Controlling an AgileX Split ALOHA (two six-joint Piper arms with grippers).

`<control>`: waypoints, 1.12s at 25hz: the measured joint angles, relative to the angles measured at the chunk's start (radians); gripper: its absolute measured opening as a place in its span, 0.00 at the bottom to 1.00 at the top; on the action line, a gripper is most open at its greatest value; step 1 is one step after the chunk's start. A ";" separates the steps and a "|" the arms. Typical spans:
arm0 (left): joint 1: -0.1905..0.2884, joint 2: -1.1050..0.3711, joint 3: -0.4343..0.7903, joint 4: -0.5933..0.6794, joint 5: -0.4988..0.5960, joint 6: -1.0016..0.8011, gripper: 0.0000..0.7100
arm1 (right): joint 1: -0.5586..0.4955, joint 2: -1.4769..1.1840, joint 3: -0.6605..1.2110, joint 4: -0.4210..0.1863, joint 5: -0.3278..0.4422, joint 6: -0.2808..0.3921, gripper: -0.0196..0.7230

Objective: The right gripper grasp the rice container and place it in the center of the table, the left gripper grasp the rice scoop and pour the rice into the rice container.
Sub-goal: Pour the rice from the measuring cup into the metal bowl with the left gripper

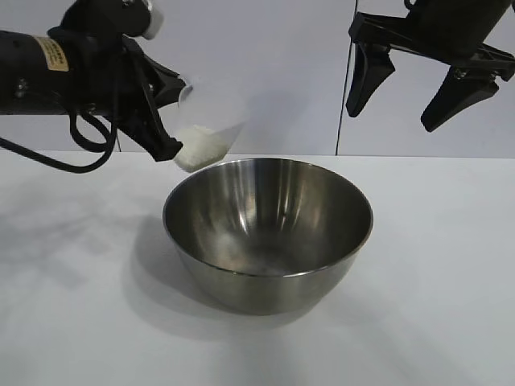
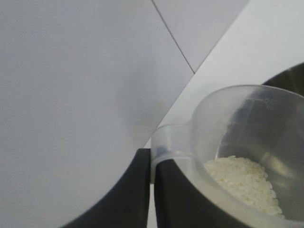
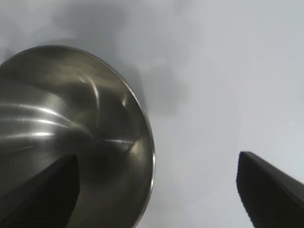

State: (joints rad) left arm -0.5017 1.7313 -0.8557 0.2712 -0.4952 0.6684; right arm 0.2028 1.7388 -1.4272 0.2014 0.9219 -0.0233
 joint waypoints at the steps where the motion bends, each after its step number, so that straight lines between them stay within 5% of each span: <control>1: -0.008 0.000 -0.005 0.002 0.013 0.060 0.01 | 0.000 0.000 0.000 0.000 0.000 0.000 0.86; 10: -0.091 0.000 -0.008 0.080 0.043 0.614 0.01 | 0.000 0.000 0.000 0.000 -0.001 -0.003 0.86; 28: -0.097 0.129 -0.112 0.344 0.009 0.957 0.01 | 0.000 0.000 0.000 -0.002 0.000 -0.026 0.86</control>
State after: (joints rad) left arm -0.5989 1.8605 -0.9679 0.6147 -0.4866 1.6256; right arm 0.2028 1.7388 -1.4272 0.1995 0.9221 -0.0492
